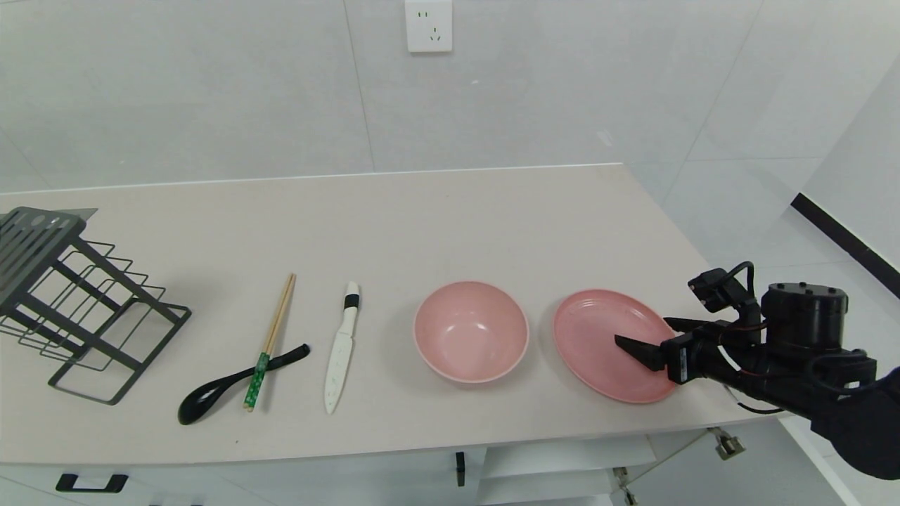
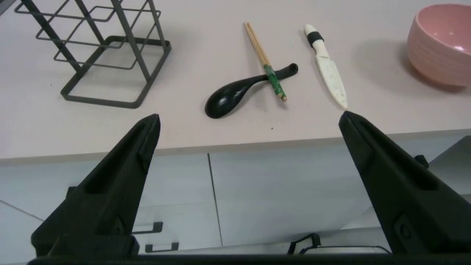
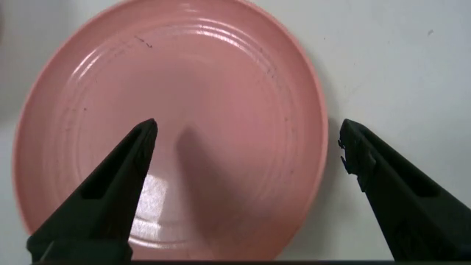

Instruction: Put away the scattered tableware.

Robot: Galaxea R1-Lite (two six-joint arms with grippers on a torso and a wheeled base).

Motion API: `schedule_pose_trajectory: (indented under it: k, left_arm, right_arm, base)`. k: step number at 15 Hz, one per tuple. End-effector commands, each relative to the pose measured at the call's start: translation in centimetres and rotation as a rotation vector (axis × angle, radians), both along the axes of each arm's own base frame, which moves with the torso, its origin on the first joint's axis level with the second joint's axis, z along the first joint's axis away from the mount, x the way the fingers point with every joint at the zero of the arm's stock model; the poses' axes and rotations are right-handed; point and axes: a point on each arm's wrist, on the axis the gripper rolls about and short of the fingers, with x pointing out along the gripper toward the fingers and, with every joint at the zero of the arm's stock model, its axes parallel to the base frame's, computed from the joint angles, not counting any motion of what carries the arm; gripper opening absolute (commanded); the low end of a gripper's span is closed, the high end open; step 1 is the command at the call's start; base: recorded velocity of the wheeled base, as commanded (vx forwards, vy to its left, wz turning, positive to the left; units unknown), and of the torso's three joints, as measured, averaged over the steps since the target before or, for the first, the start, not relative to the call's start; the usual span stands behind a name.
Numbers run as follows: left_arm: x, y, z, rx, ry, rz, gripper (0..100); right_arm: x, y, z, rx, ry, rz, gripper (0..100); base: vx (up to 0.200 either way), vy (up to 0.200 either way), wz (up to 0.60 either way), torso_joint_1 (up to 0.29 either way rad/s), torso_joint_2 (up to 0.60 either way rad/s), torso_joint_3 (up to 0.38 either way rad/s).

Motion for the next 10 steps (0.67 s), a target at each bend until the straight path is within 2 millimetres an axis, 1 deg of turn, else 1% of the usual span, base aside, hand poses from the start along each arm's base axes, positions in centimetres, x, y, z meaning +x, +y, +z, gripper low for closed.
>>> schedule_pose_trajectory:
  k: [1,4,5,7,10]
  left_arm:
    - [0.0,0.0,0.0,0.0,0.001,0.0,100]
    - [0.0,0.0,0.0,0.0,0.001,0.0,100]
    - [0.0,0.0,0.0,0.0,0.001,0.0,100]
    - [0.0,0.0,0.0,0.0,0.001,0.0,100]
    - [0.0,0.0,0.0,0.0,0.001,0.0,100]
  right_arm:
    - [0.1,0.3,-1.1,-0.003,0.03,0.01,100]
    - [-0.2,0.9,-1.1,-0.003,0.036,0.034,100]
    - [-0.3,1.0,-1.1,-0.002,0.037,0.037,0]
    - [-0.4,1.1,-1.1,-0.004,0.039,0.04,0]
    - [-0.4,0.1,-1.5,-0.011,0.056,0.002,0]
  base:
    - [0.0,0.0,0.0,0.0,0.0,0.0]
    - [0.0,0.0,0.0,0.0,0.0,0.0]
    - [0.0,0.0,0.0,0.0,0.0,0.0]
    - [0.0,0.0,0.0,0.0,0.0,0.0]
    - [0.0,0.0,0.0,0.0,0.0,0.0]
